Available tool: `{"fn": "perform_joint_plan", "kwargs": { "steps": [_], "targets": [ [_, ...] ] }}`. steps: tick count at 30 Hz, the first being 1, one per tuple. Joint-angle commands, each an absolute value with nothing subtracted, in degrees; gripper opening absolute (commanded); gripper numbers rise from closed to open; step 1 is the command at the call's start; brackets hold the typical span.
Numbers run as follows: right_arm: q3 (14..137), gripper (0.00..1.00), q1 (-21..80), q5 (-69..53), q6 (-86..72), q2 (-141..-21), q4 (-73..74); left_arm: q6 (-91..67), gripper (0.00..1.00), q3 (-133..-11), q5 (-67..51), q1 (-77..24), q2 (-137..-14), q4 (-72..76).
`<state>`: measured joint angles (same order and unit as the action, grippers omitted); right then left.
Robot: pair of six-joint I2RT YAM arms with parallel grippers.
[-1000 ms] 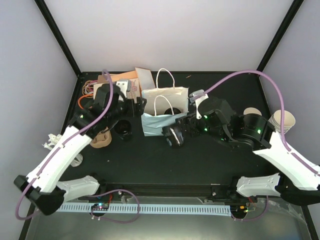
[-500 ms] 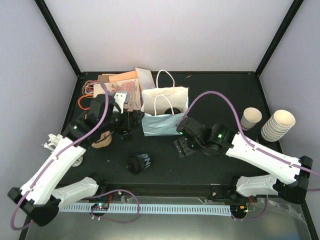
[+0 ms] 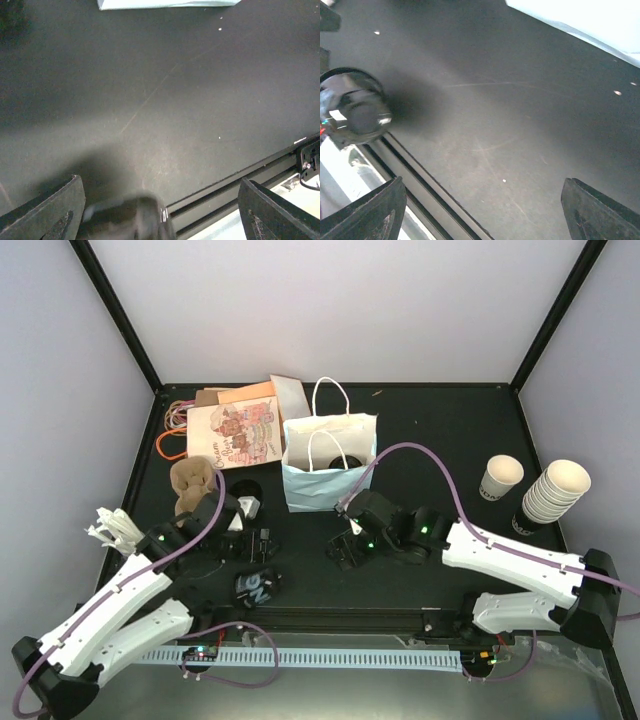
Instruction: Pack the takeout coffee
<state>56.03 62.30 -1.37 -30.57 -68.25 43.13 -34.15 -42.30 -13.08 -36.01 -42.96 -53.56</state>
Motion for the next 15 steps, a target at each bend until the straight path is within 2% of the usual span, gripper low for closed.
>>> {"fn": "perform_joint_plan", "kwargs": {
  "steps": [1,8,15],
  "targets": [
    [54.1,0.87,63.5,-3.9,-31.3,-67.9,34.3,-43.5,0.86,-42.6,-8.8,-39.2,-40.8,-59.1],
    [51.1,0.88,64.7,-6.6,-30.6,-69.8,28.8,-47.2,0.91,-42.2,-6.1,-44.8,-41.8,-60.0],
    [51.0,0.87,66.6,-3.5,-30.5,-72.0,25.6,-48.8,0.97,-42.7,-2.5,-44.6,-40.5,-57.8]
  ]
}}
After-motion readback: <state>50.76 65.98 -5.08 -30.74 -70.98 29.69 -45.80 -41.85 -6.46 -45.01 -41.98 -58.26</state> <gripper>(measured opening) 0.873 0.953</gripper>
